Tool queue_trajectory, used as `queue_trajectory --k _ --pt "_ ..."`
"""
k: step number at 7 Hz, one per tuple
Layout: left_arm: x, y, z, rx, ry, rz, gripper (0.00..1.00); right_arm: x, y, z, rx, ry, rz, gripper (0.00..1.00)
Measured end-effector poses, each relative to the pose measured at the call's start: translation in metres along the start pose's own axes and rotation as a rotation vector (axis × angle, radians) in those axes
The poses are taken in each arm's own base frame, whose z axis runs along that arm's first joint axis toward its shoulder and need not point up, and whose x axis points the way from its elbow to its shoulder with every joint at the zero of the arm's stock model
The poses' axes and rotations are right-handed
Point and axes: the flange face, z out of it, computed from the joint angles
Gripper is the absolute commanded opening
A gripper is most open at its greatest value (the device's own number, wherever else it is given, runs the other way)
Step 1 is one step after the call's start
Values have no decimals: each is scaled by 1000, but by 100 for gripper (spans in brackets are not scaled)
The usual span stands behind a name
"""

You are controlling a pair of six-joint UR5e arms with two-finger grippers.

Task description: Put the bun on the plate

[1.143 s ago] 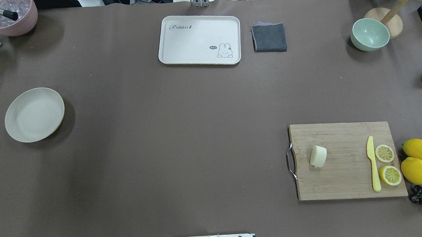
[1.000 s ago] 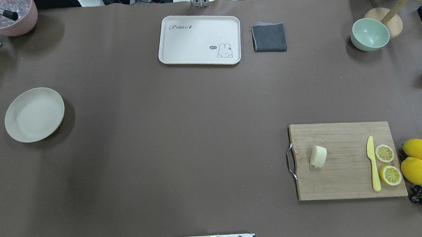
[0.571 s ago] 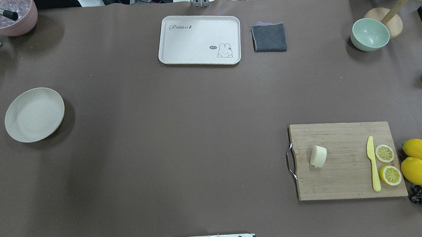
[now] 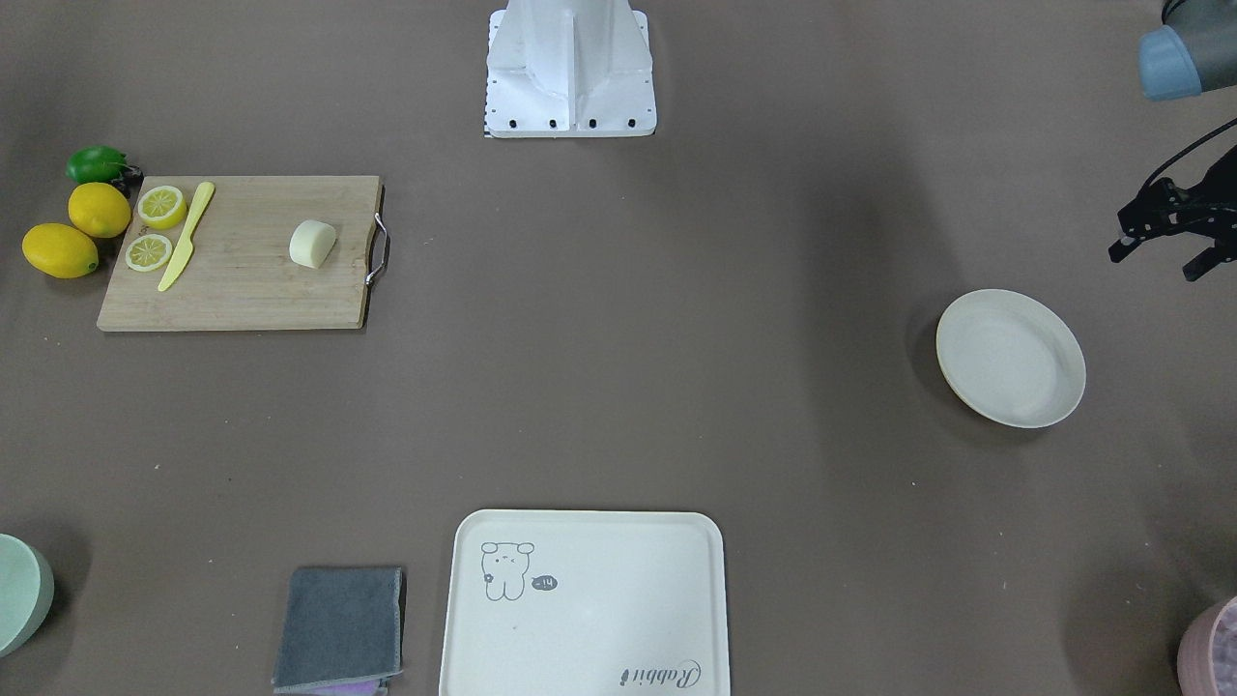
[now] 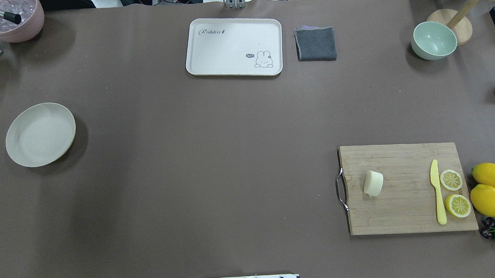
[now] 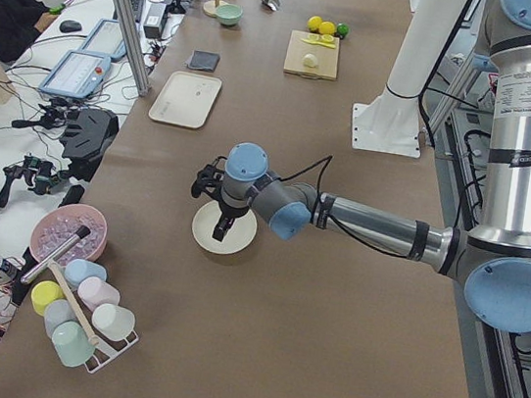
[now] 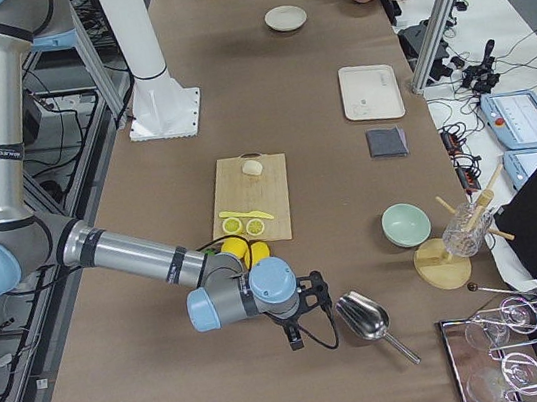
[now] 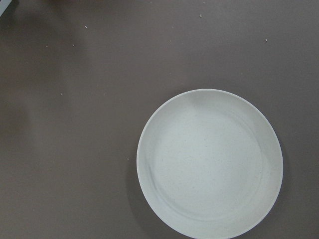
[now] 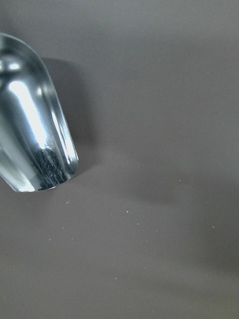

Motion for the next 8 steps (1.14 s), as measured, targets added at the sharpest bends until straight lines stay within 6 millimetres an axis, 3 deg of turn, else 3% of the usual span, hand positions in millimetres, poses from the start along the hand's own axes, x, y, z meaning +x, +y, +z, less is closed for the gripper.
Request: queue_trajectory --k 3,4,6,8 --pt "-5 20 -9 -131 -9 -43 98 -1 -5 -1 -13 -1 15 99" --pt "-11 22 -17 -159 -23 -52 98 -2 -16 -3 -34 0 37 99" --pt "-28 30 -29 -166 -36 -55 98 -9 -55 -12 -75 10 77 100" --pt "-40 42 -30 -171 -49 -70 98 -8 -61 -15 -86 39 84 100"
